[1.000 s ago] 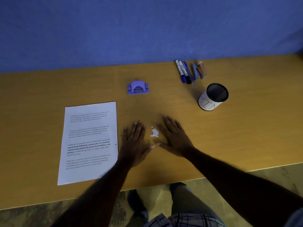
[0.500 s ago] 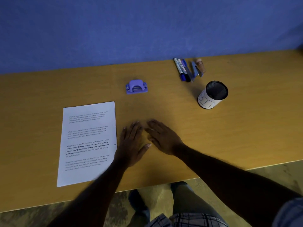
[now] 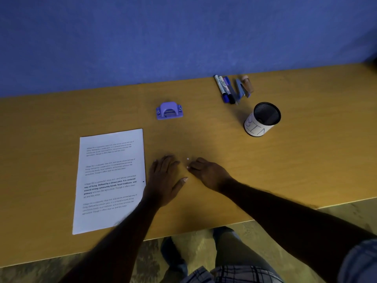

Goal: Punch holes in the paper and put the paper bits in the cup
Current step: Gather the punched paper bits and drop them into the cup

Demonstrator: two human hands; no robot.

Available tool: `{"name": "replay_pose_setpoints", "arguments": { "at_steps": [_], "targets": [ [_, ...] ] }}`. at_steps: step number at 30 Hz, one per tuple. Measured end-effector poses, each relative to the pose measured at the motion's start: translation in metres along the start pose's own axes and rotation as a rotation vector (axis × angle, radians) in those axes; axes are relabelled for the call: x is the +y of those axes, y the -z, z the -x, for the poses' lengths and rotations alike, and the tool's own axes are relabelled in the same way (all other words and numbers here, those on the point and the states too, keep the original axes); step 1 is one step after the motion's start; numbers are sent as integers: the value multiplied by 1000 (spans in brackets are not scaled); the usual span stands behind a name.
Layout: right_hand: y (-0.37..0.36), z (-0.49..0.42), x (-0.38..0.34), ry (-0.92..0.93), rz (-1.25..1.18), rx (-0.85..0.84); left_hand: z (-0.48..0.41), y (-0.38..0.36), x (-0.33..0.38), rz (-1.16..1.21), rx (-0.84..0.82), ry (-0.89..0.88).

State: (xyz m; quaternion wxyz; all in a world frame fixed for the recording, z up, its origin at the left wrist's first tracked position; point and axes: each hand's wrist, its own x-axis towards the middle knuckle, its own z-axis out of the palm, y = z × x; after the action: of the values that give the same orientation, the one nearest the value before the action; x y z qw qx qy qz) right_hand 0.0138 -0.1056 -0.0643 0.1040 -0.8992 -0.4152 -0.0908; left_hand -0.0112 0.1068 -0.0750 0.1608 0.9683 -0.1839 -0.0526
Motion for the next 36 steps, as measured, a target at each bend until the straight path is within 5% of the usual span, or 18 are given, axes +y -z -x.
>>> {"name": "replay_pose_setpoints", "arguments": {
  "at_steps": [6, 15, 18, 22, 31, 36],
  "targets": [
    [-2, -14, 0, -163, -93, -184, -2, 7, 5, 9, -1, 9],
    [20, -18, 17, -1162, -1258, 84, -5, 4, 8, 27, 33, -8],
    [32, -14, 19, -1304, -1715, 236, -11, 3, 16, 48, 22, -24],
    [49, -8, 27, -1333, -2030, 391, -23, 1, 30, 74, 34, -74],
    [101, 15, 83, -1249, -2190, 802, -69, 6, 63, 135, 8, -123],
    [127, 39, 132, -1254, -1832, 977, -92, 4, 83, 138, -10, -147]
  ]
}}
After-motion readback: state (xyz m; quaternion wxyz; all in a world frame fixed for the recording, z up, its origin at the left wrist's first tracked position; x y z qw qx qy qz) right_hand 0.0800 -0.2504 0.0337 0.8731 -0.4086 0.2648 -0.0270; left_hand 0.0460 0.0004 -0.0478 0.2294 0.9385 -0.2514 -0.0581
